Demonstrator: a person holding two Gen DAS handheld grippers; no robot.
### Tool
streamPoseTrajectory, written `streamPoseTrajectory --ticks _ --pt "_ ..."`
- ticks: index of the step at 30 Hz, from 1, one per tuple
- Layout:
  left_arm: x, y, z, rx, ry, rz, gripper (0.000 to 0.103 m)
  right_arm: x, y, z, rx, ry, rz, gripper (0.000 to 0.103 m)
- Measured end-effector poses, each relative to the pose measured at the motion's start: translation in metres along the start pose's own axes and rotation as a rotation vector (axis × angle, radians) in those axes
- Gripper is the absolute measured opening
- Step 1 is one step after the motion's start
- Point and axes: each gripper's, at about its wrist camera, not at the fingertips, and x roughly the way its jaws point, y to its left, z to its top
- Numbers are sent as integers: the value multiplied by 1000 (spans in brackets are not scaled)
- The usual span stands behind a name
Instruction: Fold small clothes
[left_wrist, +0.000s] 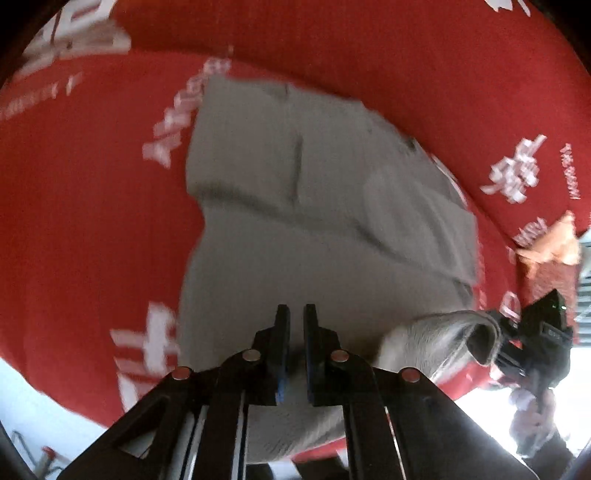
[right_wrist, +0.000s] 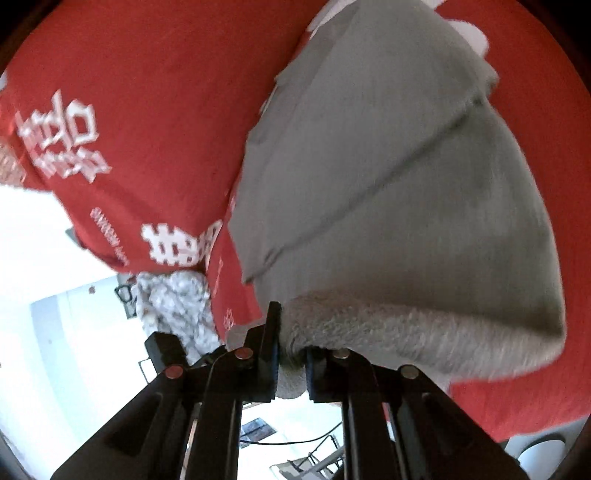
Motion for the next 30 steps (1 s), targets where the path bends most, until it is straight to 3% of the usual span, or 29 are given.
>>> streamPoseTrajectory --ticks 2,3,4,5,6,9,14,16,17,19,23,30 --pt "-4 3 21 9 -1 48 9 7 -3 17 36 -4 -30 12" --pt "-2 8 29 4 14 67 23 4 -8 24 50 -2 -38 12" --pt "1 11 34 -9 40 85 57 5 -12 30 74 1 -48 12" --pt "6 3 34 -18 43 100 75 6 -15 35 97 4 -55 12" --pt "3 5 36 -22 22 131 86 5 -17 37 111 8 -57 13" --pt "-4 1 33 5 -1 158 86 5 -22 42 138 16 -65 16" --pt "21 -16 36 30 110 157 86 -13 -34 51 179 15 -74 28" --pt "36 -21 33 53 169 180 86 -23 -26 58 142 -22 -115 45" --pt "43 -21 32 60 194 191 86 -31 -20 63 111 -43 -147 59" --pt "55 -21 29 62 229 195 86 -38 -8 71 36 -51 -206 60" --pt "70 -20 23 59 275 178 86 -31 21 71 -206 3 -425 60" --pt "84 -22 14 80 353 108 86 28 48 48 -448 74 -610 60"
